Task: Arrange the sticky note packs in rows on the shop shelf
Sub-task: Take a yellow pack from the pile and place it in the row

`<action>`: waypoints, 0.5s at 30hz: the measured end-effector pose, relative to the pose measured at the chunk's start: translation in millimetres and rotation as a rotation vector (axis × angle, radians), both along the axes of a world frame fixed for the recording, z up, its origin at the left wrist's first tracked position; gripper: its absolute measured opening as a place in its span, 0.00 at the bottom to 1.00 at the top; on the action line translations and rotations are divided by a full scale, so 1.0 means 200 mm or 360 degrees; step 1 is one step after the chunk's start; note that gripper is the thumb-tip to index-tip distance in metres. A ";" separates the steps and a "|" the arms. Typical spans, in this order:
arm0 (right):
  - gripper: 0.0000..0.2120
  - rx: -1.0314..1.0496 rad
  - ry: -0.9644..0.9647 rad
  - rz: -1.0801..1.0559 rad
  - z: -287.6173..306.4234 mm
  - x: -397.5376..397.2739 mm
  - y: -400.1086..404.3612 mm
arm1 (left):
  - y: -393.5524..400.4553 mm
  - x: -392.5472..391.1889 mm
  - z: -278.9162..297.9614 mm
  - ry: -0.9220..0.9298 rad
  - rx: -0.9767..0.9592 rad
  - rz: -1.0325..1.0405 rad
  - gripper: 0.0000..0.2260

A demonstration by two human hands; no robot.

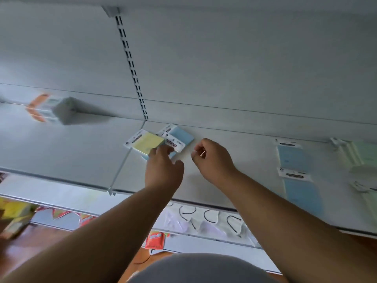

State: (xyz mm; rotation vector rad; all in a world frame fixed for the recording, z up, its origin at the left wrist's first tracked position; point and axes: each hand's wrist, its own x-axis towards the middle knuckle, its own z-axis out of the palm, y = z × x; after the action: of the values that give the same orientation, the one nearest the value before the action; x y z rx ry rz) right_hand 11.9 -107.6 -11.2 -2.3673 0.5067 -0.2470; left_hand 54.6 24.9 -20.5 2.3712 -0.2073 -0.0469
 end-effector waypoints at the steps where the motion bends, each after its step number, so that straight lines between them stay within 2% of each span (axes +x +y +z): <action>1: 0.07 0.0010 0.0011 0.0060 0.00 0.07 0.05 | 0.05 0.05 -0.01 -0.0003 -0.0030 0.0132 0.19; 4: 0.15 -0.0003 0.0171 0.0284 0.02 0.28 0.18 | 0.16 0.20 -0.04 0.0278 -0.0184 0.0474 0.24; 6: 0.20 0.0014 0.0368 0.0410 0.02 0.41 0.24 | 0.19 0.28 -0.07 0.0460 -0.0259 0.0462 0.26; 8: 0.20 0.0082 0.0533 0.0424 -0.01 0.51 0.28 | 0.21 0.32 -0.08 0.0517 -0.0268 0.0406 0.27; 10: 0.15 0.0179 0.0516 0.0315 -0.04 0.55 0.29 | 0.21 0.35 -0.08 0.0458 -0.0212 0.0404 0.22; 12: 0.08 0.0379 0.0367 0.0122 -0.07 0.53 0.27 | 0.22 0.35 -0.07 0.0364 -0.0243 0.0437 0.16; 15: 0.19 0.0789 0.0152 -0.0240 -0.09 0.44 0.20 | 0.19 0.33 -0.05 0.0284 -0.0476 0.0390 0.07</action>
State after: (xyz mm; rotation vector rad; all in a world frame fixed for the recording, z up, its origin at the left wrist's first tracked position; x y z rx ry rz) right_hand 100.1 -67.0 -28.4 -1.8666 0.7036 -0.0634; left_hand 120.3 62.9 -30.8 2.0640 0.1534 -0.1025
